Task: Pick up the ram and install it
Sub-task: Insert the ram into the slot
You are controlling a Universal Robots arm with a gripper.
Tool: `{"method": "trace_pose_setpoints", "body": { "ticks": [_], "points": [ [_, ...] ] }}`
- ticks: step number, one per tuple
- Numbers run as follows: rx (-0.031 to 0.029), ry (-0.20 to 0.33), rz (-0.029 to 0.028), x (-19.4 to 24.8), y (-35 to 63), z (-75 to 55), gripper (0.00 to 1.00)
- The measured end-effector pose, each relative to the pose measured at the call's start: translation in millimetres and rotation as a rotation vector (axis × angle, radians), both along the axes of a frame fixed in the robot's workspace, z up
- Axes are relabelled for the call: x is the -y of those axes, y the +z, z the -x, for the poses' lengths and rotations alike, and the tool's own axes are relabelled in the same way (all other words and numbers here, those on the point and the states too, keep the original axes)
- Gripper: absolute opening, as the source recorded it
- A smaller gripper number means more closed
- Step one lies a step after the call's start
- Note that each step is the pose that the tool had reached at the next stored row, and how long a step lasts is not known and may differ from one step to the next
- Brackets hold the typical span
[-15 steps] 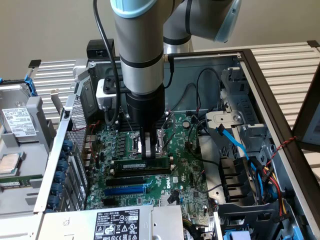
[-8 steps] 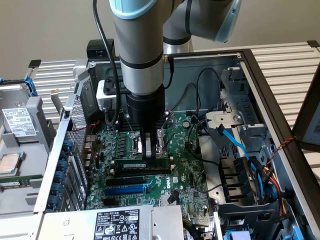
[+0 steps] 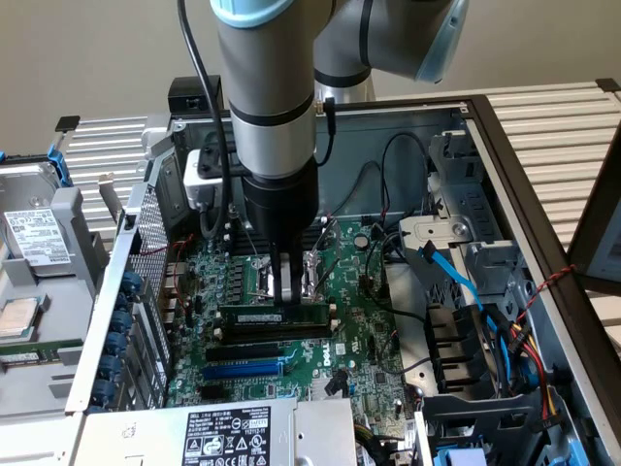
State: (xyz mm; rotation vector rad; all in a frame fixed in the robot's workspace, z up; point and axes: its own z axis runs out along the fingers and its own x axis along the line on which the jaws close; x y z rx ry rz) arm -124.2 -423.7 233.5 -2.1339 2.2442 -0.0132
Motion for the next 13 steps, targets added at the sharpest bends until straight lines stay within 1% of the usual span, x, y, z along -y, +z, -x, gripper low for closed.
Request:
{"method": "trace_pose_setpoints", "body": {
  "ticks": [4, 6, 10, 11, 13],
  "points": [
    [0.0076, 0.0, 0.0052, 0.0, 0.0, 0.8, 0.12],
    [0.0135, 0.0, 0.0068, -0.1, -0.1, 1.3, 0.12],
    [0.0336, 0.0, 0.0072, -1.0, 0.0, 3.2, 0.12],
    [0.0373, 0.0, 0.0071, -1.1, 0.0, 4.2, 0.12],
    [0.0414, 0.0, 0.0071, -1.3, -0.1, 6.6, 0.12]
  ]
}}
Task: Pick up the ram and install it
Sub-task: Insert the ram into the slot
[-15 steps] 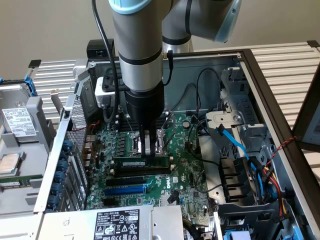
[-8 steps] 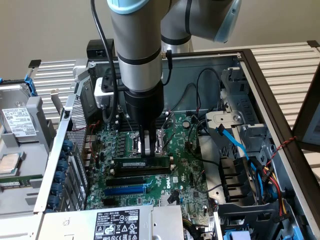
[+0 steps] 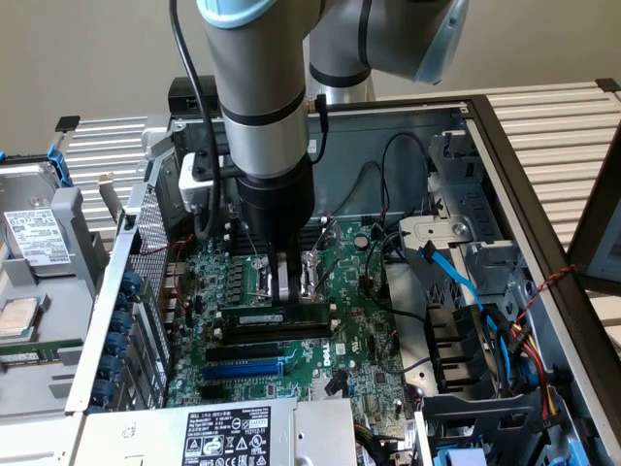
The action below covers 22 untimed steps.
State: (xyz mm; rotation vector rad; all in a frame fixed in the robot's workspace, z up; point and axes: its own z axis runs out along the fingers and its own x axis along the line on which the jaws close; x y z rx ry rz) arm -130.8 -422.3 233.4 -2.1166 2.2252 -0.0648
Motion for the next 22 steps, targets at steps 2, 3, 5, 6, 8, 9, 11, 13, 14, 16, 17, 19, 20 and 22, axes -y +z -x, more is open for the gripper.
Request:
{"method": "trace_pose_setpoints", "body": {
  "ticks": [2, 3, 5, 6, 8, 9, 11, 13, 14, 16, 17, 19, 20, 22],
  "points": [
    [0.0034, 0.0, 0.0, -0.2, -0.3, 0.9, 0.12],
    [0.006, 0.0, -0.0002, -0.2, -0.7, 1.0, 0.12],
    [0.0122, 0.0, 0.0001, -0.1, -1.8, 1.2, 0.12],
    [0.0142, 0.0, 0.0002, 0.0, -2.1, 1.2, 0.12],
    [0.0151, -0.001, 0.0002, -0.1, -2.3, 1.5, 0.12],
    [0.0154, -0.001, -0.0002, -0.2, -2.4, 2.0, 0.12],
    [0.0153, -0.002, -0.0004, -0.1, -2.4, 3.1, 0.12],
    [0.0155, -0.003, -0.0006, -0.1, -2.6, 4.1, 0.12],
    [0.0157, -0.003, -0.0006, -0.2, -2.8, 4.5, 0.12],
    [0.0164, -0.004, -0.0003, -0.1, -3.1, 4.6, 0.12],
    [0.017, -0.004, -0.0002, -0.1, -3.2, 4.7, 0.12],
    [0.0189, -0.004, -0.0003, -0.1, -3.5, 4.8, 0.12],
    [0.0201, -0.004, -0.0005, -0.1, -3.7, 4.7, 0.12],
    [0.0228, -0.004, -0.0005, -0.1, -4.1, 4.8, 0.12]
  ]
}}
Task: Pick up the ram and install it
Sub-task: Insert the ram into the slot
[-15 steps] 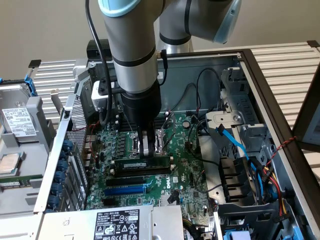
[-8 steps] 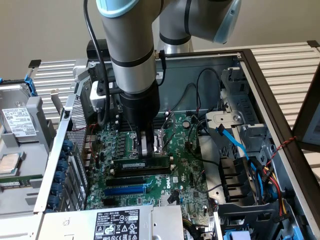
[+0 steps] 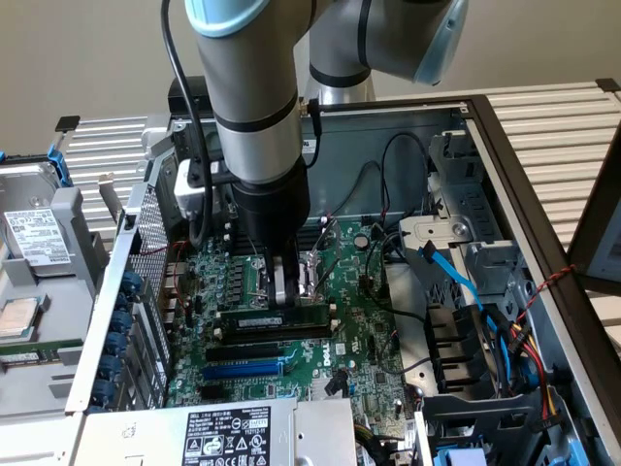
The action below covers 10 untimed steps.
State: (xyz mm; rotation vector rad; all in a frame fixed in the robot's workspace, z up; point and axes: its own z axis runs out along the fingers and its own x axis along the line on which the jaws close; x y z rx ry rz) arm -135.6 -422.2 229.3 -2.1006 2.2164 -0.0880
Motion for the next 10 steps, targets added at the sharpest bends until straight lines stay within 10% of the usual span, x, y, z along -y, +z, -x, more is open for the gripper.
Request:
{"method": "trace_pose_setpoints", "body": {
  "ticks": [10],
  "points": [
    [0.0054, 0.0, -0.0001, 0.0, -0.6, 0.6, 0.12]
  ]
}}
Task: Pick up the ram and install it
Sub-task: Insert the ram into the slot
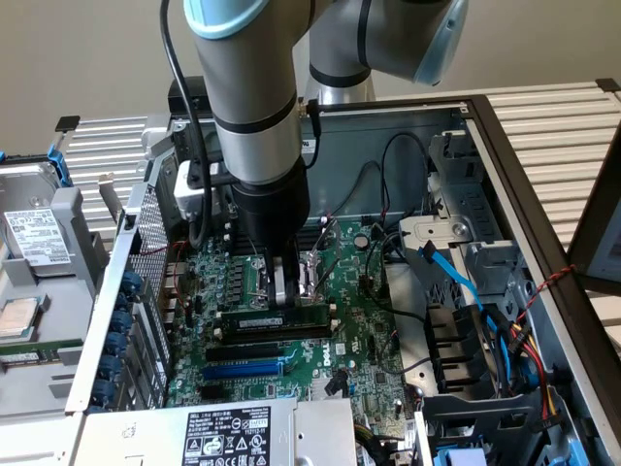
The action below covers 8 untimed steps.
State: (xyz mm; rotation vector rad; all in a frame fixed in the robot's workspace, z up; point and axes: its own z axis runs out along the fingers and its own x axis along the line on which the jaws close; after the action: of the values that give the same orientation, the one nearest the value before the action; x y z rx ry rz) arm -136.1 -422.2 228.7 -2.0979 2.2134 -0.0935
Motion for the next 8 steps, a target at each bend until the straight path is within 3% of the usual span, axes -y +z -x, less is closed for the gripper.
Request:
{"method": "trace_pose_setpoints", "body": {
  "ticks": [8],
  "points": [
    [0.0046, 0.0, 0.0, 0.0, -1.0, 2.0, 0.12]
  ]
}}
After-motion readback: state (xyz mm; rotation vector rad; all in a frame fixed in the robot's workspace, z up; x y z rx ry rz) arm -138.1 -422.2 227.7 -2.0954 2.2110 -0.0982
